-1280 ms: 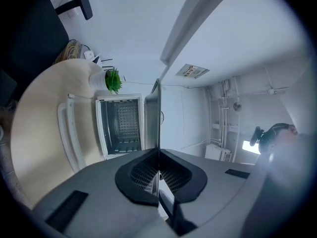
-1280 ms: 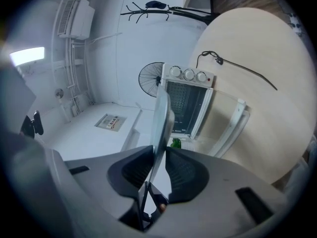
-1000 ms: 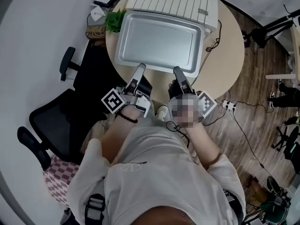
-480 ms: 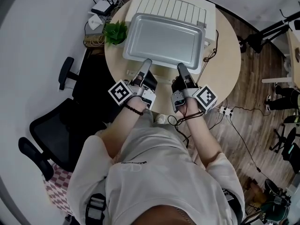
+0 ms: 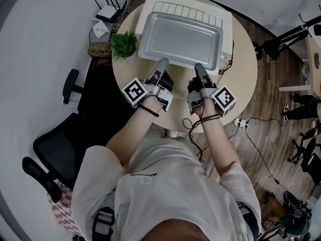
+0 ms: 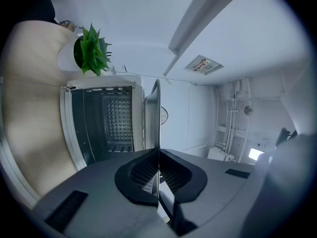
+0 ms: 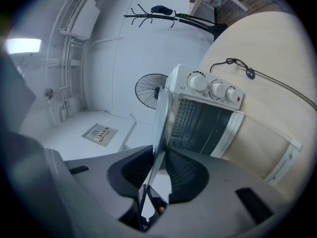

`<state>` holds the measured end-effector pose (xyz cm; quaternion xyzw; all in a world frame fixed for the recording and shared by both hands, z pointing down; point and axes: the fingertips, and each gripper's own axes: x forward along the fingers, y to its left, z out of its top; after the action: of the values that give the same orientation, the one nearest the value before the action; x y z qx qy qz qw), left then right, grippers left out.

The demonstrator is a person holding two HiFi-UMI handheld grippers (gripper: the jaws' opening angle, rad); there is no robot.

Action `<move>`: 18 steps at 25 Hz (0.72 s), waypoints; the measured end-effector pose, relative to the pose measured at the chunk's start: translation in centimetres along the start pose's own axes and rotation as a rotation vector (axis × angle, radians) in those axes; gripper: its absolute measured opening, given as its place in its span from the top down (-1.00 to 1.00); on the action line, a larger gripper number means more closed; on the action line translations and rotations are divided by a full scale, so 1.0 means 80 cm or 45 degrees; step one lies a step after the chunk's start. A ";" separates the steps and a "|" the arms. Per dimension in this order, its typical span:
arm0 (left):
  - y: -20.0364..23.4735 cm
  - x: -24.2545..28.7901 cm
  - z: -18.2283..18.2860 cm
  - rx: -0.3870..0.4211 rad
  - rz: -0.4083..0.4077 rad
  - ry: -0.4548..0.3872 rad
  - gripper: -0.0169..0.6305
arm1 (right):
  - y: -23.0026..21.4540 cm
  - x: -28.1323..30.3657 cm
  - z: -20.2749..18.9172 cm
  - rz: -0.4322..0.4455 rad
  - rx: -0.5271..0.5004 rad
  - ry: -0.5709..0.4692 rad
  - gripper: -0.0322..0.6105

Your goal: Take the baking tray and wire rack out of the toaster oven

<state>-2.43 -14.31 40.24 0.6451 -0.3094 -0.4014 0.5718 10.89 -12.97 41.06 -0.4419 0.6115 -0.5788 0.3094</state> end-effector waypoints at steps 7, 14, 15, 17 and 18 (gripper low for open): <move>0.005 0.044 0.015 -0.001 -0.004 0.022 0.93 | -0.001 0.036 0.030 -0.013 -0.026 -0.033 0.65; 0.016 0.082 0.028 -0.010 0.021 0.011 0.93 | -0.001 0.066 0.052 -0.026 0.002 -0.051 0.64; 0.018 0.087 0.030 -0.014 0.022 0.010 0.93 | -0.002 0.070 0.055 -0.030 0.001 -0.053 0.64; 0.020 0.097 0.031 -0.019 0.019 0.015 0.93 | -0.004 0.076 0.063 -0.042 -0.006 -0.055 0.64; 0.021 0.100 0.032 -0.014 0.014 0.018 0.92 | -0.004 0.078 0.064 -0.046 -0.009 -0.052 0.64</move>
<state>-0.68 -22.67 40.54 0.6429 -0.3067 -0.3956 0.5798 12.92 -20.82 41.51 -0.4656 0.5990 -0.5730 0.3099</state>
